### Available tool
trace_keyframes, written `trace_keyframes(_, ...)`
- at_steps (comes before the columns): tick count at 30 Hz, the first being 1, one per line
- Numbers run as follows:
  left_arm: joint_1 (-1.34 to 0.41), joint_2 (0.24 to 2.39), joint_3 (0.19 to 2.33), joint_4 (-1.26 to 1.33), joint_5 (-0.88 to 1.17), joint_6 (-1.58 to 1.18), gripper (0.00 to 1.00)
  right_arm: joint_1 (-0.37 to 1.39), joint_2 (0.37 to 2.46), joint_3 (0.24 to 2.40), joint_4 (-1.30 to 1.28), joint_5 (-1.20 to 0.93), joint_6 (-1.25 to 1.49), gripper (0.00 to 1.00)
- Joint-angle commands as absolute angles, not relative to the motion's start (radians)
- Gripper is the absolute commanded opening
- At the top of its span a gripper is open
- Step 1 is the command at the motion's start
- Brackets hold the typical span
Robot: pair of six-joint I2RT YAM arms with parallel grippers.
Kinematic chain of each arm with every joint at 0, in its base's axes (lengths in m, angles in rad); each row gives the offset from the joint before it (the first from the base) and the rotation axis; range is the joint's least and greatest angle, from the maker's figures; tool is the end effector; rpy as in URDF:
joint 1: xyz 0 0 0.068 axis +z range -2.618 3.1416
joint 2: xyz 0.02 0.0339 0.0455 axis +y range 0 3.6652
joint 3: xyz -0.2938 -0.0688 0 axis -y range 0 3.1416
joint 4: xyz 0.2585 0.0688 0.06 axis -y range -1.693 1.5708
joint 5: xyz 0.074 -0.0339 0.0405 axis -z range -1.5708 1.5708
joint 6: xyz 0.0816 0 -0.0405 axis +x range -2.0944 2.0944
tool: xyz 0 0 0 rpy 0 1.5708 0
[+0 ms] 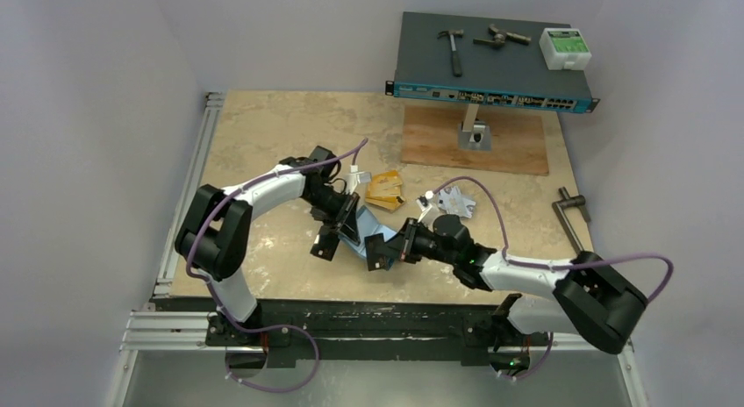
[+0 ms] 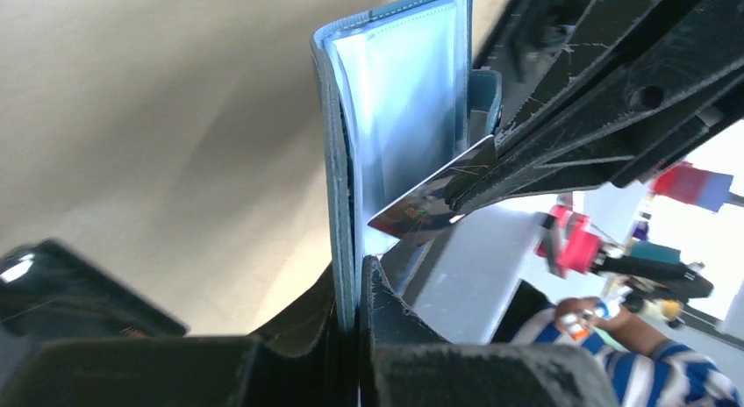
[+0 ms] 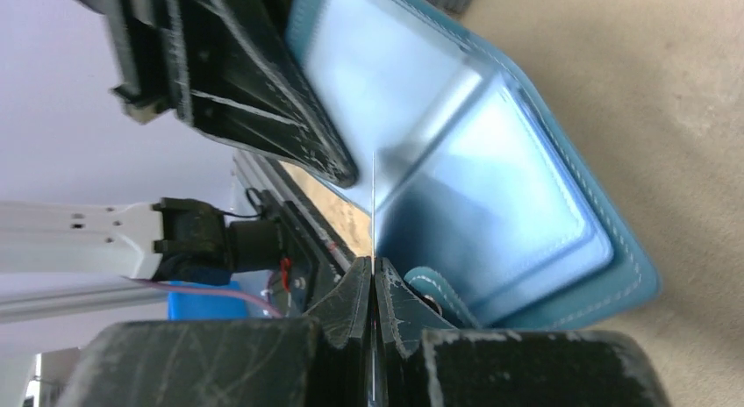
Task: Put the credit cards into the card holder
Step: Pick up the card holder from the center of the board.
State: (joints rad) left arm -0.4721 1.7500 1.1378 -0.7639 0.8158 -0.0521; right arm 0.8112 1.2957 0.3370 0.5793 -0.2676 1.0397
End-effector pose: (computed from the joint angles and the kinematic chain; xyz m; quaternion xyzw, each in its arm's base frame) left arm 0.2789 -0.2092 0.1757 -0.2282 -0.8855 0.4044 0.0161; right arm 0.1769 0.2176 0.1626 0.0192 0.8235 0.5107 0.2462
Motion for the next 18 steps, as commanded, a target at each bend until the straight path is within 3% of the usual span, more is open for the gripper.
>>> trace_keyframes(1,-0.471,1.690,1.129,-0.689,1.100,-0.097,0.00,0.807,1.149,0.305,0.533,-0.178,1.043,0.00)
trace_keyframes(10,-0.465,1.538,1.158,-0.656,1.301,-0.080,0.00,0.807,0.811,0.194,0.454,-0.092,1.080,0.00)
trace_keyframes(18,-0.466,1.354,1.176,-0.635,1.439,-0.087,0.00,0.807,0.524,0.226,0.324,-0.011,1.028,0.00)
